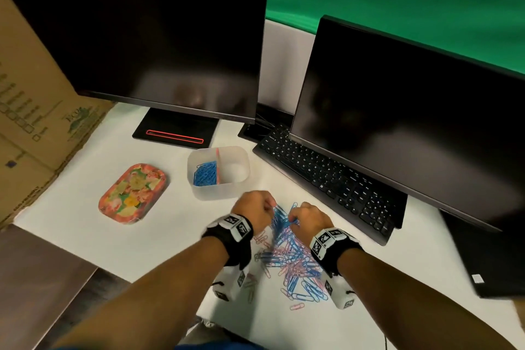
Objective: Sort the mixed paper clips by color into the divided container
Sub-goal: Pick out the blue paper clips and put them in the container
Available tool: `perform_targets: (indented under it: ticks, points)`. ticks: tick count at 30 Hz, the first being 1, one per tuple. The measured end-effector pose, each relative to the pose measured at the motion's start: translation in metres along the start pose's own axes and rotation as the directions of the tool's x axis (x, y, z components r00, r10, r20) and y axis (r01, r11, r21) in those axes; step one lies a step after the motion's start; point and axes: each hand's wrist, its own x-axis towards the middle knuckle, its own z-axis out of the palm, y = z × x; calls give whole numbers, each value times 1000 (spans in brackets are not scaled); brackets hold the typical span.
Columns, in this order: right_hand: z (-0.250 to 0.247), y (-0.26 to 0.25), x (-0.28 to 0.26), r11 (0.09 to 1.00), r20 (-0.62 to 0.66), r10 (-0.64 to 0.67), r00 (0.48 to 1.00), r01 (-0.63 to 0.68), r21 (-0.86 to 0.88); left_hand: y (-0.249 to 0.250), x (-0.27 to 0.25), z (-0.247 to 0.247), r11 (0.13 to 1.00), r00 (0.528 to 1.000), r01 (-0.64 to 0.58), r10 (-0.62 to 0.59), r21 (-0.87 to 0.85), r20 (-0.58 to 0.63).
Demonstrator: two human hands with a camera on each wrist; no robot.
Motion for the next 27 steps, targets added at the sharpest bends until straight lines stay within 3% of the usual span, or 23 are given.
perform_targets:
  ticks: [6,12,18,24,27]
  points:
    - [3,5,-8,996,-21,-10,1000,12,89,2,9,38,950,990,-30,-15,309,143]
    - [-3,25,-14,904,-26,96,995,-76,422,-5,16,46,908,985,-73,0,412,174]
    - [-5,36,-20,583,4,150,989,-92,807,-8,15,46,929,990,-58,7,366,140]
    - [-10,42,-33,93,166,143,976,-180,979,-16,14,39,1000,999,17,-17,7,-33]
    - [-11,42,-36,-35,210,123,970,-207,978,-21,13,33,985,998,38,-46,-169,-43]
